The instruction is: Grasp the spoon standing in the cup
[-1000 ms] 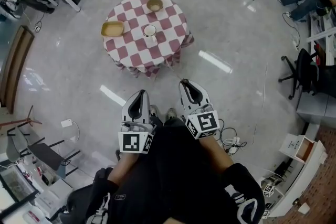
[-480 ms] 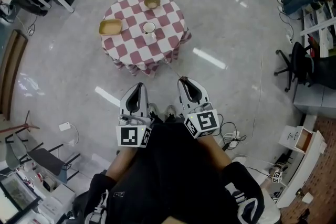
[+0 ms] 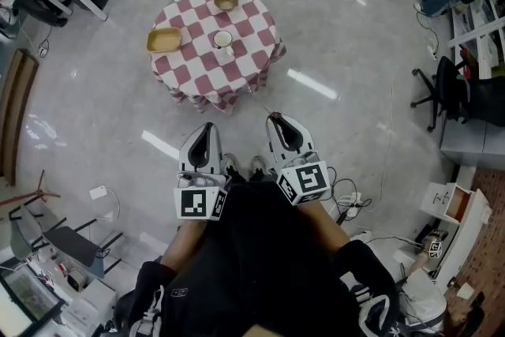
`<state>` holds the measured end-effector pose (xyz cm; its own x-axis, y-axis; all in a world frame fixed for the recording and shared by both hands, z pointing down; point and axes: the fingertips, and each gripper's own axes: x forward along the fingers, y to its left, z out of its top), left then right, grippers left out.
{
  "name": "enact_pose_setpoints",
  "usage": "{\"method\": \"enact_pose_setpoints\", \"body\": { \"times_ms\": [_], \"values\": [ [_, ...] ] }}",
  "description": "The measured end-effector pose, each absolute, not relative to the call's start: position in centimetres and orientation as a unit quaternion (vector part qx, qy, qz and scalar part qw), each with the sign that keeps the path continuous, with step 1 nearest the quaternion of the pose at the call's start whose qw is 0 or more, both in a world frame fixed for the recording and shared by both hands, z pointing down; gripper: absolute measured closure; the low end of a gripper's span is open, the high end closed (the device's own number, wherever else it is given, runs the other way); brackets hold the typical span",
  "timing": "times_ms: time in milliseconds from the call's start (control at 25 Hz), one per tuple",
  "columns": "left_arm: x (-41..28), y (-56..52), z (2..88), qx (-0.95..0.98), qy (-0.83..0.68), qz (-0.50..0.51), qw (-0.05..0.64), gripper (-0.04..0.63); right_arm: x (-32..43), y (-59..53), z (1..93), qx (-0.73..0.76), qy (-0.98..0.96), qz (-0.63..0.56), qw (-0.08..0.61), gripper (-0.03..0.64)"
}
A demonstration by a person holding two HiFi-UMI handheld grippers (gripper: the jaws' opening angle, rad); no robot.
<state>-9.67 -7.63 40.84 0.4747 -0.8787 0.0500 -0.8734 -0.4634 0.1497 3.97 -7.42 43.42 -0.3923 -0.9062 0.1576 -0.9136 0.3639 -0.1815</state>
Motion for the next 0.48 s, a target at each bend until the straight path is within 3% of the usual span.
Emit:
{"method": "enact_pose_setpoints", "body": {
  "times_ms": [480],
  "values": [
    [-10.69,-7.85,40.56,0.855,-0.513,-0.017,0.072,0.589,3.08,-7.96,43.27,0.55,-0.827,0.111,0.018,0.552]
  ]
}}
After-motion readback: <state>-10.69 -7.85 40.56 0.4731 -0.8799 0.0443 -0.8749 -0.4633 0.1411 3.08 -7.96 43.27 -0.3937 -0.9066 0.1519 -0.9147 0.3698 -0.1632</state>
